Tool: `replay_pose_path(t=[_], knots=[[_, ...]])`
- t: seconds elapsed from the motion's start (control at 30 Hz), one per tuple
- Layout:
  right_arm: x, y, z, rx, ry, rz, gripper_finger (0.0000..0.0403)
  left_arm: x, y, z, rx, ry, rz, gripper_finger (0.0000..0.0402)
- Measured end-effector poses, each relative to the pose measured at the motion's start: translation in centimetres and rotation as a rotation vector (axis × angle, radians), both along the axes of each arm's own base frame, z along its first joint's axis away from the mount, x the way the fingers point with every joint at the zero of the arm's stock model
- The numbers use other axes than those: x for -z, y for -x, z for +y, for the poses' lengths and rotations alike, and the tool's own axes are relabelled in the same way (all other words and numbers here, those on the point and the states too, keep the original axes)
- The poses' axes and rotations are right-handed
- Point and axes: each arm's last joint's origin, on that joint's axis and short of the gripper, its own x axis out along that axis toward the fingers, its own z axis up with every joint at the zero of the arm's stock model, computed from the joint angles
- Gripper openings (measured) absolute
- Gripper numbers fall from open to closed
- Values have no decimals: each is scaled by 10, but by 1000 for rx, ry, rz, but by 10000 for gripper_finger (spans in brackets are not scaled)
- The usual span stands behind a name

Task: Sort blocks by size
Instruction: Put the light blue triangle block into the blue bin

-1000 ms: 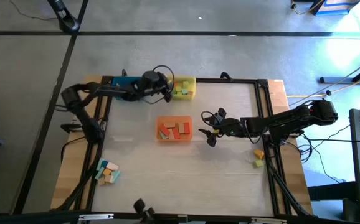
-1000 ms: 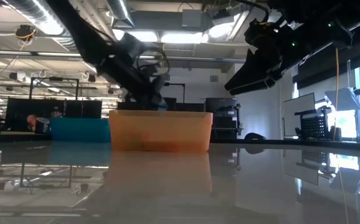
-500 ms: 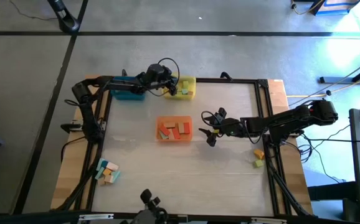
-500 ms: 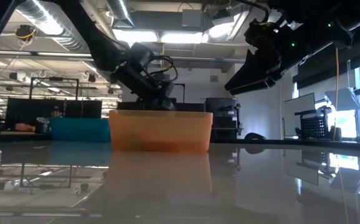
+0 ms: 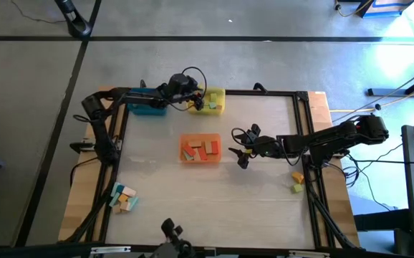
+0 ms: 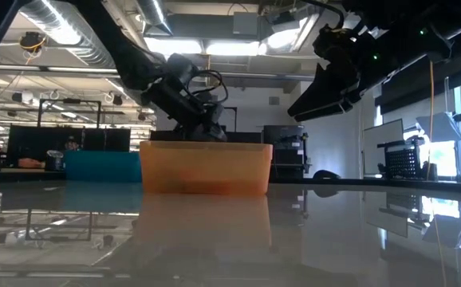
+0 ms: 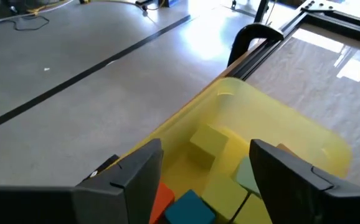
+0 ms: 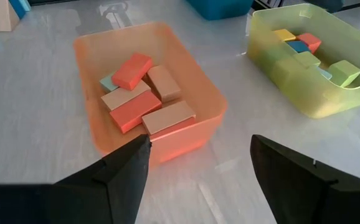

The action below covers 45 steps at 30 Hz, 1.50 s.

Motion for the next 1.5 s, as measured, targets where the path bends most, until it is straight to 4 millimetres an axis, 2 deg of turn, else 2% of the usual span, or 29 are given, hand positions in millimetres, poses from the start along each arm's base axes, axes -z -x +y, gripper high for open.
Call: replay_pose_path(t=[0.17,0.37,0.57,0.87,1.0,1.2,1.5], knots=[[0,0,0,0,0,5,276,-14,2,-10,31,-14,23,225],[0,0,0,0,1,7,276,-34,1,-37,124,-44,84,224],[1,0,0,0,1,8,276,-51,1,-70,177,-55,154,223],[1,0,0,0,1,8,276,-69,8,-135,246,-46,298,223],[1,0,0,0,1,9,276,-61,12,-162,282,-2,380,223],[2,1,0,0,2,25,276,-36,25,-201,317,110,528,223],[2,1,0,1,1,23,276,-25,48,-262,326,239,716,223]])
